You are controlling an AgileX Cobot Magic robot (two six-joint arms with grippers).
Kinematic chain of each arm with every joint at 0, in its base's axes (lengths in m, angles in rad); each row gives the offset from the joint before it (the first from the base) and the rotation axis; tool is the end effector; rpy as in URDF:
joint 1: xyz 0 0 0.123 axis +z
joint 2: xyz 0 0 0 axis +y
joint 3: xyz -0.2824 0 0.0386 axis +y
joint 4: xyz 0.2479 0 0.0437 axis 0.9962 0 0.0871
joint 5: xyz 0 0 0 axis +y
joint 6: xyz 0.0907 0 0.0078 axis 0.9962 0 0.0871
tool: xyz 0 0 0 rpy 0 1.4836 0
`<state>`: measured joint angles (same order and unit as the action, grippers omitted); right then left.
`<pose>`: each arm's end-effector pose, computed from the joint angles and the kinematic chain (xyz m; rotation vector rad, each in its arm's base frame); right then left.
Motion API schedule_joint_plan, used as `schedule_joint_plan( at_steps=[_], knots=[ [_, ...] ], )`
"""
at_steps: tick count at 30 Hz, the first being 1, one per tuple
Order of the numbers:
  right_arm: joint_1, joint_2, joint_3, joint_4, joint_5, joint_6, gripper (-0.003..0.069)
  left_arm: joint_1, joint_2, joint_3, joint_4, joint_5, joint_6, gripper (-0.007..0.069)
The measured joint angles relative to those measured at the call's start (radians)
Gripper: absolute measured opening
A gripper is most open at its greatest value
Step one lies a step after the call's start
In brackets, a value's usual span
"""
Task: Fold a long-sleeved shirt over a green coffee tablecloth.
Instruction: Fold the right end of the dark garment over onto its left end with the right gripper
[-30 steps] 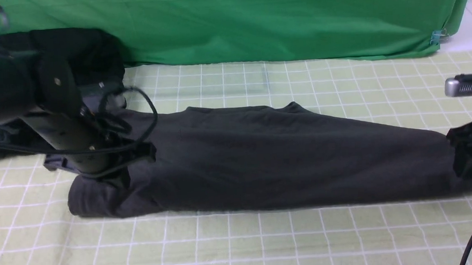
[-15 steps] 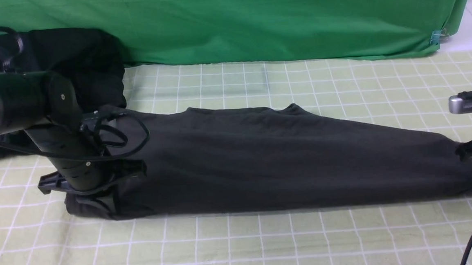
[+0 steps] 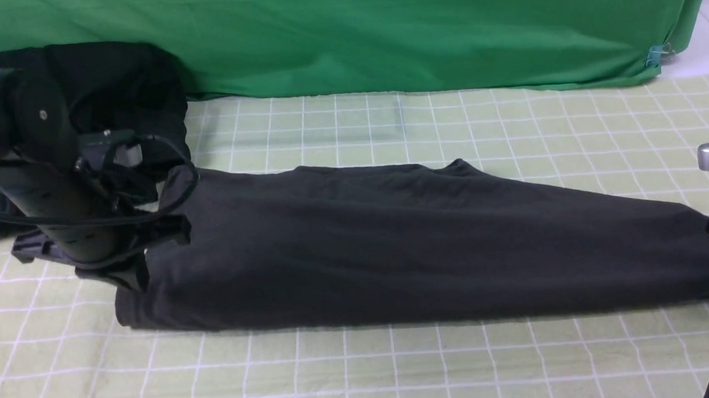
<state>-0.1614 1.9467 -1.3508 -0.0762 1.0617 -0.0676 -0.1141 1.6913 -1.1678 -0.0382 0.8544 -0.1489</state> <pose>0.3635 -0.0653 0.1777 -0.0887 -3.1314 0.1037 0.3314 -0.0406 0.2252 -0.0800 2.8654 -0.0989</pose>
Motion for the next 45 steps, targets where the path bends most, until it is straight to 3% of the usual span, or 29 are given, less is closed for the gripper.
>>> schedule_joint_plan(
  at_steps=[4, 8, 18, 28, 29, 31, 34, 36, 38, 45],
  knots=[
    [0.000, 0.000, 0.000, -0.001, 0.016, 0.032, 0.0463, 0.000, 0.014, 0.000, -0.054, -0.046, 0.040, -0.0004],
    [0.000, 0.000, -0.001, 0.045, 0.061, 0.023, 0.0560, 0.013, 0.084, 0.000, -0.016, -0.042, 0.030, -0.0004],
    [-0.001, 0.002, -0.001, 0.076, -0.047, 0.024, 0.0587, 0.036, 0.140, -0.002, 0.006, -0.023, -0.005, -0.0003],
    [-0.002, 0.071, -0.008, 0.111, -0.124, 0.024, 0.0585, 0.041, -0.012, 0.002, 0.020, 0.005, 0.005, -0.0003],
    [-0.002, 0.074, -0.011, 0.114, -0.122, 0.020, 0.0566, 0.042, -0.034, 0.002, 0.015, 0.012, 0.008, -0.0003],
    [-0.002, 0.075, -0.011, 0.127, -0.120, 0.004, 0.0459, 0.042, -0.066, 0.002, -0.001, 0.016, 0.009, -0.0003],
    [-0.002, 0.069, -0.010, 0.129, -0.119, -0.008, 0.0178, 0.042, -0.094, 0.002, -0.006, 0.019, 0.012, -0.0003],
    [-0.010, 0.054, -0.009, 0.132, -0.119, -0.004, 0.0075, 0.042, -0.106, 0.002, -0.007, 0.023, 0.013, -0.0003],
    [-0.024, 0.012, -0.005, 0.132, -0.121, 0.000, 0.0034, 0.042, -0.117, 0.002, -0.008, 0.029, 0.015, -0.0003],
    [-0.033, -0.128, -0.071, 0.123, -0.028, 0.046, 0.0010, 0.042, -0.121, 0.003, -0.008, 0.050, 0.015, -0.0003]
  ],
)
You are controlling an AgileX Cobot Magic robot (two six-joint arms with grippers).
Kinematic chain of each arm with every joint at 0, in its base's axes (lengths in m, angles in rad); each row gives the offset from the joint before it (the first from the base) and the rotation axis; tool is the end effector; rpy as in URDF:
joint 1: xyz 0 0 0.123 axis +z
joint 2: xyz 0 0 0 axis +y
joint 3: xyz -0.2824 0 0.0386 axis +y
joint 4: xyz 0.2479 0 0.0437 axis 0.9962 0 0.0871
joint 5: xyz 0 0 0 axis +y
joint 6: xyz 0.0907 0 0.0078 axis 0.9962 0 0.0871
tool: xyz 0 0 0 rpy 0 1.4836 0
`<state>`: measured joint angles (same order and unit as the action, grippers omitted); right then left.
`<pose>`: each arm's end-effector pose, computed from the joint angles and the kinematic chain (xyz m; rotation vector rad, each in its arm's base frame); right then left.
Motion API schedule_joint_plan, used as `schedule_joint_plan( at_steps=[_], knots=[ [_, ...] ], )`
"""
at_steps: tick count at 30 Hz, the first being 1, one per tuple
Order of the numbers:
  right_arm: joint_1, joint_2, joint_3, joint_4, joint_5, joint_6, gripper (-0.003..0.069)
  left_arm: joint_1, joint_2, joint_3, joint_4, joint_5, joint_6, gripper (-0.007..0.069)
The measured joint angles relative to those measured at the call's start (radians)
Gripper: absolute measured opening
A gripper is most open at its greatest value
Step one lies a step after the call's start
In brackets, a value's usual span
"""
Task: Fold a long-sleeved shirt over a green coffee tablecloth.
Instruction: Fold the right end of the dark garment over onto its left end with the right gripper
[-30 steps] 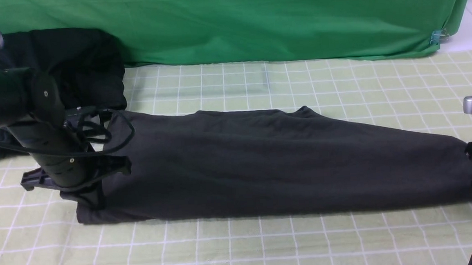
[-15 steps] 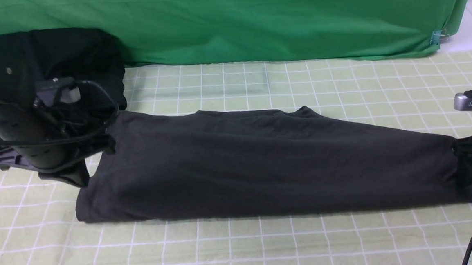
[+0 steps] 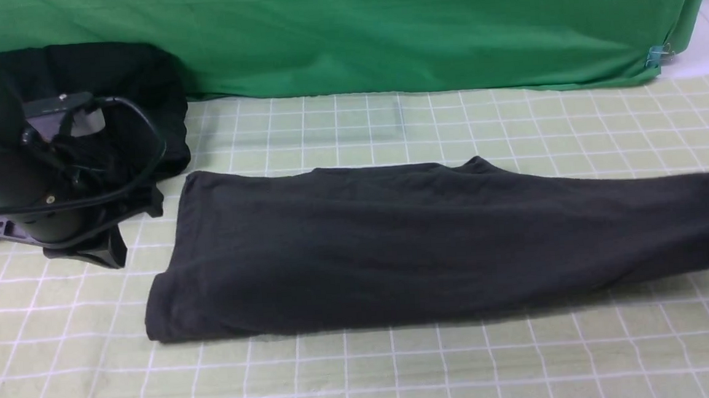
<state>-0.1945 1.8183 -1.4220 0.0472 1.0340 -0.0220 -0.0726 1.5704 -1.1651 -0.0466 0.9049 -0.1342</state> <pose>0.3663 -0.0684 0.2433 0.2790 2.8971 0.0267 0.3134 -0.0261 0.2623 -0.1174 2.7955 -0.1088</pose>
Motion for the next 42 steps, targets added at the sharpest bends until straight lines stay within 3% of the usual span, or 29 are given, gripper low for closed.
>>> schedule_joint_plan(
  at_steps=[2, 7, 13, 17, 23, 31, 34, 37, 42],
  knots=[
    [0.021, -0.011, -0.033, 0.000, 0.045, 0.003, 0.0011, 0.000, 0.000, 0.000, 0.000, 0.000, 0.000, -0.0003],
    [0.182, -0.018, -0.158, -0.003, 0.157, 0.009, 0.0011, 0.000, 0.000, 0.000, -0.002, -0.008, 0.000, -0.0003],
    [0.485, -0.001, -0.320, 0.067, 0.168, 0.036, 0.0011, 0.025, 0.000, -0.004, -0.005, 0.013, -0.005, -0.0003],
    [0.653, 0.077, -0.453, 0.161, 0.162, 0.050, 0.0011, 0.099, 0.000, -0.037, -0.008, 0.046, -0.019, -0.0003],
    [0.838, 0.272, -0.671, 0.235, 0.161, 0.081, 0.0011, 0.191, 0.000, -0.074, -0.048, 0.096, -0.004, -0.0003],
    [0.978, 0.502, -0.868, 0.253, 0.117, 0.146, 0.0022, 0.200, 0.000, -0.074, -0.087, 0.114, 0.012, -0.0003],
    [1.012, 0.559, -0.886, 0.264, 0.053, 0.168, 0.0111, 0.200, 0.000, -0.074, -0.090, 0.116, 0.014, -0.0003],
    [1.041, 0.585, -0.887, 0.286, 0.001, 0.171, 0.0299, 0.200, 0.000, -0.074, -0.090, 0.116, 0.033, -0.0003],
    [1.041, 0.573, -0.946, 0.293, 0.086, 0.094, 0.0502, 0.200, 0.000, -0.074, -0.090, 0.120, 0.034, -0.0003]
  ],
)
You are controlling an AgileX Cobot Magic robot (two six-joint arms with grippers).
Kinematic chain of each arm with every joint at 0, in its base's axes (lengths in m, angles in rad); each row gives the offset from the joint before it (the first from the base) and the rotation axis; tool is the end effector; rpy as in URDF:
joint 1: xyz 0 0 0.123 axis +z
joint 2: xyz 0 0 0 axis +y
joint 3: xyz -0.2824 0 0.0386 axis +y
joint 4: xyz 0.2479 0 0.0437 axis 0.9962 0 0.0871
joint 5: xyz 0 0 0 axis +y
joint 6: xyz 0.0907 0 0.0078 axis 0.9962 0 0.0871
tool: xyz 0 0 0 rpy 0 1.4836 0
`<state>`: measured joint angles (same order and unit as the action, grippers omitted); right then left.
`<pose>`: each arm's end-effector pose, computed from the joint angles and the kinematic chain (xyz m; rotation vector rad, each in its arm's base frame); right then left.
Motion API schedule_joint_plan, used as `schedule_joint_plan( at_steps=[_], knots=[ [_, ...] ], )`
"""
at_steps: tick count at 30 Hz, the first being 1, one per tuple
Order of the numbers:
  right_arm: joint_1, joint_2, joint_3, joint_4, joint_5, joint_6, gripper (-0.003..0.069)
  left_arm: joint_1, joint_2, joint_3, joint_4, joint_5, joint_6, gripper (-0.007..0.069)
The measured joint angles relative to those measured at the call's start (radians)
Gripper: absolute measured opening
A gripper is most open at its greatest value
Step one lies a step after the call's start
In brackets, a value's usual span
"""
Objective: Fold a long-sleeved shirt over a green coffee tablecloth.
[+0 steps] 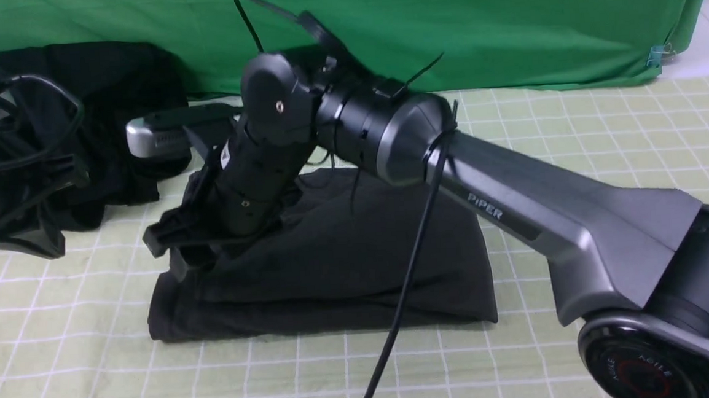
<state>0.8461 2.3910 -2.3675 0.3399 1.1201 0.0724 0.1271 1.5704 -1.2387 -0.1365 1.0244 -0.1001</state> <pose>0.3283 0.4120 0.2506 -0.9460 2.5697 0.7462 0.3130 0.0293 0.2798 -0.3960 2.8055 -0.1749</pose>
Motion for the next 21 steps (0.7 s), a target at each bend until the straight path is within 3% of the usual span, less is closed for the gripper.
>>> schedule_joint_plan(
  at_steps=[4, 8, 9, 10, 11, 17, 21],
  knots=[
    [-0.036, -0.057, -0.065, -0.042, 0.075, -0.072, 0.0510, 0.000, 0.000, 0.000, -0.043, -0.008, 0.027, -0.0003],
    [-0.130, -0.209, -0.073, -0.192, 0.084, -0.100, 0.0213, -0.019, 0.000, 0.000, -0.250, -0.014, 0.156, -0.0003],
    [-0.135, -0.209, -0.073, -0.192, 0.084, -0.100, 0.0194, -0.022, 0.000, 0.000, -0.255, -0.016, 0.159, -0.0003],
    [-0.176, -0.267, -0.031, -0.221, 0.082, -0.102, 0.0085, -0.048, 0.000, 0.000, -0.279, -0.028, 0.178, -0.0003],
    [-0.202, -0.305, 0.014, -0.231, 0.082, -0.102, 0.0048, -0.071, 0.000, 0.000, -0.281, -0.037, 0.182, -0.0003],
    [-0.317, -0.510, 0.397, -0.251, 0.089, -0.120, 0.0000, -0.219, 0.026, -0.001, -0.235, -0.157, 0.158, 0.0038],
    [-0.375, -0.676, 0.690, -0.253, 0.078, -0.139, -0.0002, -0.290, 0.117, -0.037, -0.149, -0.212, 0.061, 0.0153]
  ],
)
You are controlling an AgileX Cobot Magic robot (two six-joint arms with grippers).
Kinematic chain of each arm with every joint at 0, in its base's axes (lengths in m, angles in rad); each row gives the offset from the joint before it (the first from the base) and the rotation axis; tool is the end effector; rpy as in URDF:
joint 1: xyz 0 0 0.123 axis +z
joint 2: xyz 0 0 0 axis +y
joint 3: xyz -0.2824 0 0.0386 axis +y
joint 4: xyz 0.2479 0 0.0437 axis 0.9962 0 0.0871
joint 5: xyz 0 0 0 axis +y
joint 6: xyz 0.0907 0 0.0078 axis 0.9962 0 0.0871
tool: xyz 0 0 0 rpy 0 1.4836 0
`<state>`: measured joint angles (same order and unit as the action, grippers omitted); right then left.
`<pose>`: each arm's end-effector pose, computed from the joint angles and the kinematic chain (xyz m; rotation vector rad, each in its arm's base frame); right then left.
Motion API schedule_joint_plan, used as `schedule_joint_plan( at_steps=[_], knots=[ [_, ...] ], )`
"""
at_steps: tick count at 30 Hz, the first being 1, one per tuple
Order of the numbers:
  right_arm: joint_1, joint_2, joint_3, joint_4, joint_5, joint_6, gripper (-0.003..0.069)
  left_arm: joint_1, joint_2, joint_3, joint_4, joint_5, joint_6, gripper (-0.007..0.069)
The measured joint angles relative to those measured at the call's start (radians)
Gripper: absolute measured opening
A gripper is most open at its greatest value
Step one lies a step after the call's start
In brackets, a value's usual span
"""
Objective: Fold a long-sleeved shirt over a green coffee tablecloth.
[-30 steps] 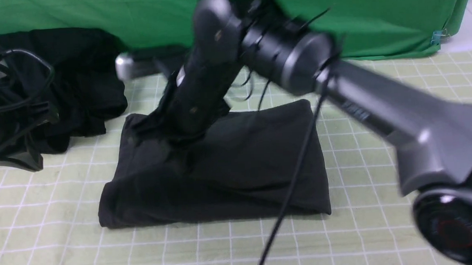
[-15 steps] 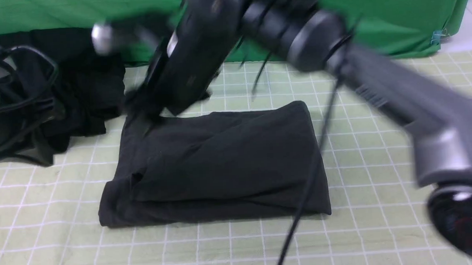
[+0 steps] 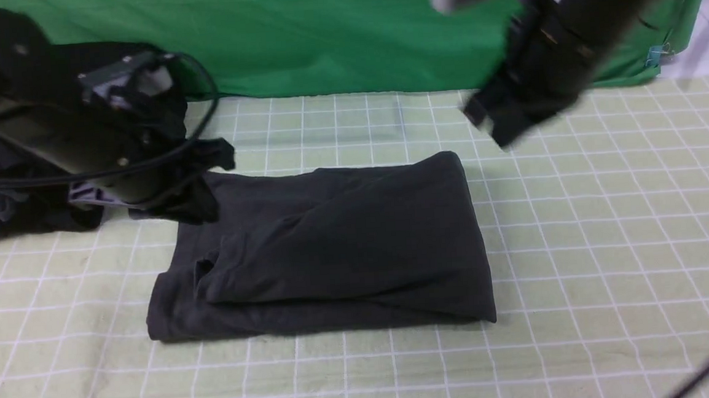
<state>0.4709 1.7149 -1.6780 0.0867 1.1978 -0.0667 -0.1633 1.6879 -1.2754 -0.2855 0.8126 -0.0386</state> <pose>0.3223 0.1723 0.3487 -0.7075 2.6418 0.2353 0.3471 -0.0761 0.2595 -0.0363 2.7110 -0.3991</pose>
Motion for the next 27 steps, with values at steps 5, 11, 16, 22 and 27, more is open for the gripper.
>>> schedule_joint_plan(
  at_steps=[5, 11, 16, 22, 27],
  knots=[
    [-0.027, -0.150, 0.214, -0.002, -0.100, -0.004, -0.0002, -0.005, 0.119, -0.019, 0.014, -0.012, -0.006, 0.0330],
    [-0.029, -0.231, 0.288, -0.002, -0.146, -0.004, -0.0003, -0.005, 0.195, -0.022, 0.017, -0.041, -0.007, 0.0402],
    [-0.029, -0.235, 0.288, -0.002, -0.153, -0.004, -0.0003, -0.005, 0.213, -0.022, -0.004, -0.081, -0.007, 0.0323],
    [-0.029, -0.235, 0.288, -0.002, -0.156, -0.004, -0.0002, -0.005, 0.240, -0.022, -0.046, -0.082, 0.039, 0.0065],
    [-0.029, -0.235, 0.288, -0.002, -0.156, -0.004, -0.0002, -0.005, 0.201, -0.039, -0.067, -0.053, 0.091, 0.0022]
  ],
)
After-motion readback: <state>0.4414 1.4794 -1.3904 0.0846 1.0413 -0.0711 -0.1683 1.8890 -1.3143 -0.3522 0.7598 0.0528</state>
